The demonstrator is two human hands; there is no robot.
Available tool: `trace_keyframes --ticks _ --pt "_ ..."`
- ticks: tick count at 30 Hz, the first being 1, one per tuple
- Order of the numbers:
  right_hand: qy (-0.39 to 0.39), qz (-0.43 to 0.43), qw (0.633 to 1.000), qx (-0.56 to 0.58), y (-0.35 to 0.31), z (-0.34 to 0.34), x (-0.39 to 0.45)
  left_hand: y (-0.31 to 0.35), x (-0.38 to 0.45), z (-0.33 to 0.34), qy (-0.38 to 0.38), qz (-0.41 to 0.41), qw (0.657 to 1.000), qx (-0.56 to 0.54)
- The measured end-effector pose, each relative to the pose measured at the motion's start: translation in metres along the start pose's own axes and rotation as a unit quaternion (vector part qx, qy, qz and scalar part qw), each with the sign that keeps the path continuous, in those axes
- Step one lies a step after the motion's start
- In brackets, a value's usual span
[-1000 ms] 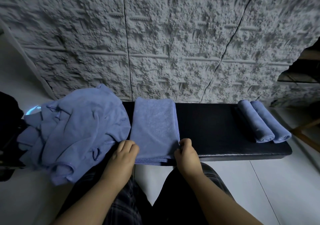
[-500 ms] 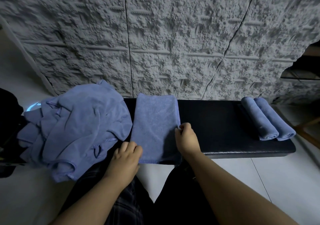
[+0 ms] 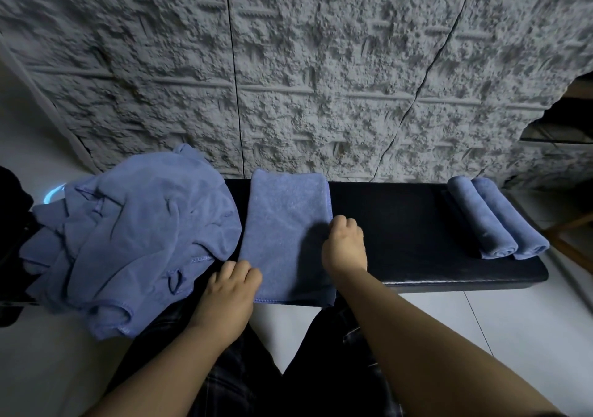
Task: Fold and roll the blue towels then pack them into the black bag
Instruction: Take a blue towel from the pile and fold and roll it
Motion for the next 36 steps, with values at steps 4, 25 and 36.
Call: trace_keyframes --ticks 4,25,36 --pt "0.033 -0.232 0.971 -0.036 -0.03 0.013 -0.027 -0.001 -0.003 -0.002 -0.008 0.004 1.0 -0.022" --pt "-0.095 -0.297 0.944 -0.111 0.021 0.017 -0.053 -0.006 -0.009 -0.018 0.055 -0.038 0.977 -0.2" --pt "-0.065 -0.19 0.979 0.032 0.04 0.015 -0.05 -0.014 -0.006 -0.012 0.07 -0.101 0.956 -0.265"
Point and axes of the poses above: each hand's wrist, its own x-axis towards the middle knuckle, its own z-axis out of the palm, y = z × x, the point moved 5 cm from there along x, towards the middle knuckle, and after that the axes turned 11 degrees about -y, right-handed, at the moved point
